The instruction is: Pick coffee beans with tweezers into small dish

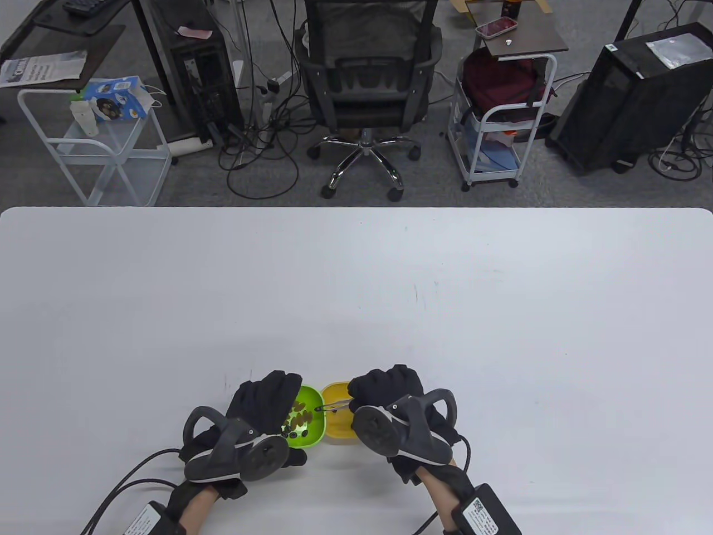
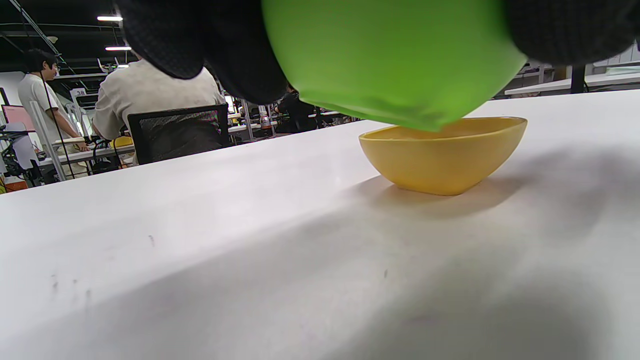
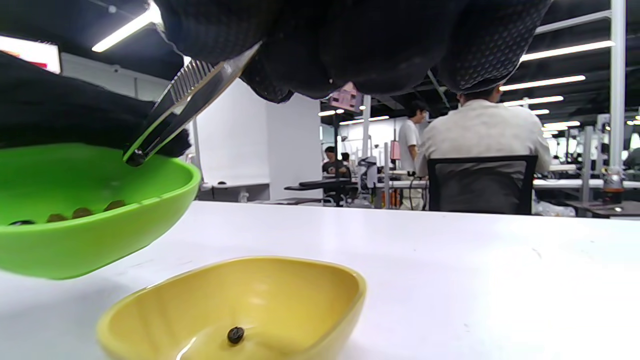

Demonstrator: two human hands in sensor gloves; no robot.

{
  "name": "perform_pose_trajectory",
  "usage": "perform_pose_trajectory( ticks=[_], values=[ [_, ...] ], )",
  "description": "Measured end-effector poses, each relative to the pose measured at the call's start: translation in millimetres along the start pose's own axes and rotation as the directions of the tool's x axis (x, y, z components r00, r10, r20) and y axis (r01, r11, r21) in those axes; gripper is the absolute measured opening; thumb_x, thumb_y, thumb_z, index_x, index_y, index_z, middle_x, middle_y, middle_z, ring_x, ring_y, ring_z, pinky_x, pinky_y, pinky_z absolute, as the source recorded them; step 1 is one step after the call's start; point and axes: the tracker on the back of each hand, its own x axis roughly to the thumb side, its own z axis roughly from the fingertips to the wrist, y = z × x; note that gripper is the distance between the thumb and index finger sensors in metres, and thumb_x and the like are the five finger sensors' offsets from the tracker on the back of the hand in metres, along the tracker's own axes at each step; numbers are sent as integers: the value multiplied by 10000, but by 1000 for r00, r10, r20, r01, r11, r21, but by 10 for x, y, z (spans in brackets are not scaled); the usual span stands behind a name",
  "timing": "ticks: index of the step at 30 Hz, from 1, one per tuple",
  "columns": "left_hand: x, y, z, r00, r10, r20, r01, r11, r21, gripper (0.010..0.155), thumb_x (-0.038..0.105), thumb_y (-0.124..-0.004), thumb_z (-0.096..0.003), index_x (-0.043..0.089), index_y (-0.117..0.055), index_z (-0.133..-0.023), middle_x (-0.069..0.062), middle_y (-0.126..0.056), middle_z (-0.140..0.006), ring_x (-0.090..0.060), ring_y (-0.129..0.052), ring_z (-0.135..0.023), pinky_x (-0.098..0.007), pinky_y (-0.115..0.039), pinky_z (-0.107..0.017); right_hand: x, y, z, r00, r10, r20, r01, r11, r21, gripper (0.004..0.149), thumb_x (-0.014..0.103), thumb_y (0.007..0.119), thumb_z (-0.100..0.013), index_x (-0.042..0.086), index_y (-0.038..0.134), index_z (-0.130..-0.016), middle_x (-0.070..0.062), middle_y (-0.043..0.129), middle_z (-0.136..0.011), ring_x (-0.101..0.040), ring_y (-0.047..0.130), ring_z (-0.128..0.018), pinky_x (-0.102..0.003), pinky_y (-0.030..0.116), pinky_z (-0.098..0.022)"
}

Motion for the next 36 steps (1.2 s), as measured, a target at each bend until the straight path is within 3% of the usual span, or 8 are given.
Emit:
perform_pose_trajectory(
  ticks=[16, 36],
  values=[
    [-7, 4, 11, 1000, 0, -1, 0, 1000, 9, 1158, 719, -723, -337, -41, -475, -1175, -339, -647, -1161, -427, -902, -934, -657, -740, -719, -344, 91, 15, 992, -32, -122, 36, 999, 35, 414, 365, 664, -434, 222, 769, -808, 27, 875, -633, -180, 912, -454, -582, 704, -703],
    [-11, 5, 20, 1000, -7, -1, 7, 1000, 11, 1157, 719, -723, -337, -40, -476, -1174, -339, -649, -1161, -428, -902, -932, -657, -740, -720, -143, 30, 44, 998, -52, -35, 50, 998, -41, 442, 386, 693, -424, 215, 783, -822, 42, 889, -628, -168, 927, -440, -576, 721, -685]
  ],
)
